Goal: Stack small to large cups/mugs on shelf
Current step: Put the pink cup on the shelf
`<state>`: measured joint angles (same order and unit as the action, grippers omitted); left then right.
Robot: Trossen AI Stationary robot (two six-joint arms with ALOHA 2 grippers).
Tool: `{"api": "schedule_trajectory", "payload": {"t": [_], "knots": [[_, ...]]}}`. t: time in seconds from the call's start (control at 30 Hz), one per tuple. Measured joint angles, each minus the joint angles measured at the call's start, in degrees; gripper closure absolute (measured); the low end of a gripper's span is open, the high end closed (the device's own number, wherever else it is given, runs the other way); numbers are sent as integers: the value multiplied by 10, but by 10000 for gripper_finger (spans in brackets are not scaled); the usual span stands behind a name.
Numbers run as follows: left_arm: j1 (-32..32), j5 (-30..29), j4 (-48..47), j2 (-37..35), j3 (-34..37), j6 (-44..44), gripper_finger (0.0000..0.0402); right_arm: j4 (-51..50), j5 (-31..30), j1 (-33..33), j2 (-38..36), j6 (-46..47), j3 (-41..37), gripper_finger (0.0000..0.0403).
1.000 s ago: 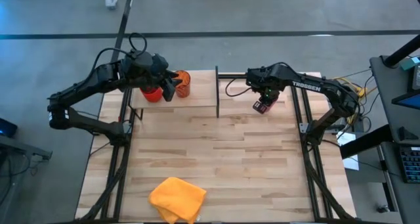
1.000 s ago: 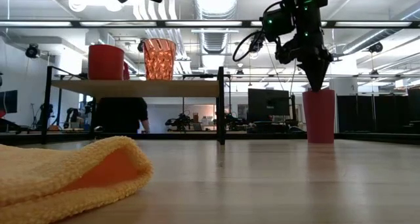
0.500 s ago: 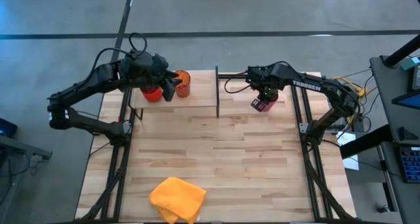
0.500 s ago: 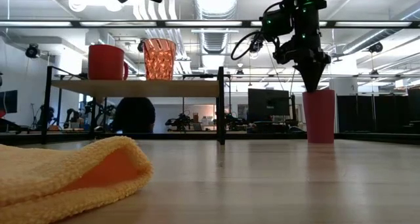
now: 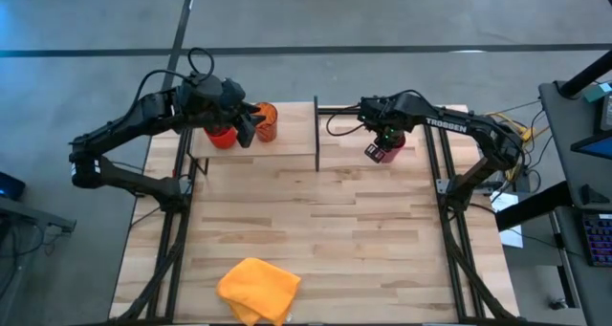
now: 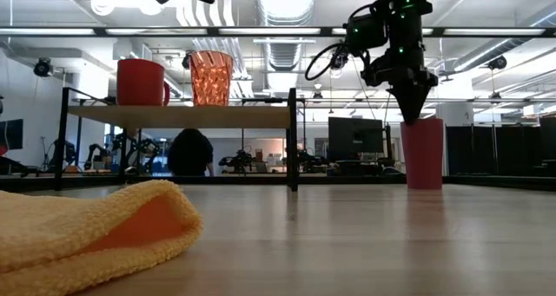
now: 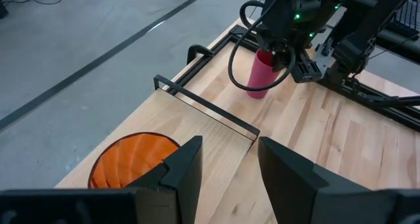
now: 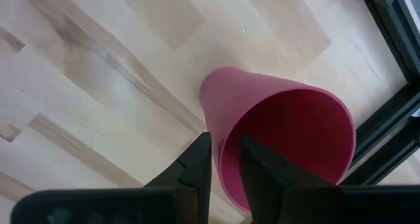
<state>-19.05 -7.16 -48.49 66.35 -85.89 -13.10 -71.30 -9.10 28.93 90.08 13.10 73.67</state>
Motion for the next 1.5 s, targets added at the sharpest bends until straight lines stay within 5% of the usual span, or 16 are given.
{"api": "schedule_trajectory", "payload": {"t": [0.43, 0.8, 1.1, 1.5], "knots": [[0, 0, 0, 0, 0, 0, 267, 24, -1, 0, 0, 2, -44, 337], [0, 0, 0, 0, 0, 0, 267, 7, -3, -7, -5, -1, -33, 393], [0, 0, 0, 0, 0, 0, 267, -33, 79, -71, -7, -18, 143, 394], [0, 0, 0, 0, 0, -1, 267, -11, 28, -125, 43, -48, 414, 394]]}}
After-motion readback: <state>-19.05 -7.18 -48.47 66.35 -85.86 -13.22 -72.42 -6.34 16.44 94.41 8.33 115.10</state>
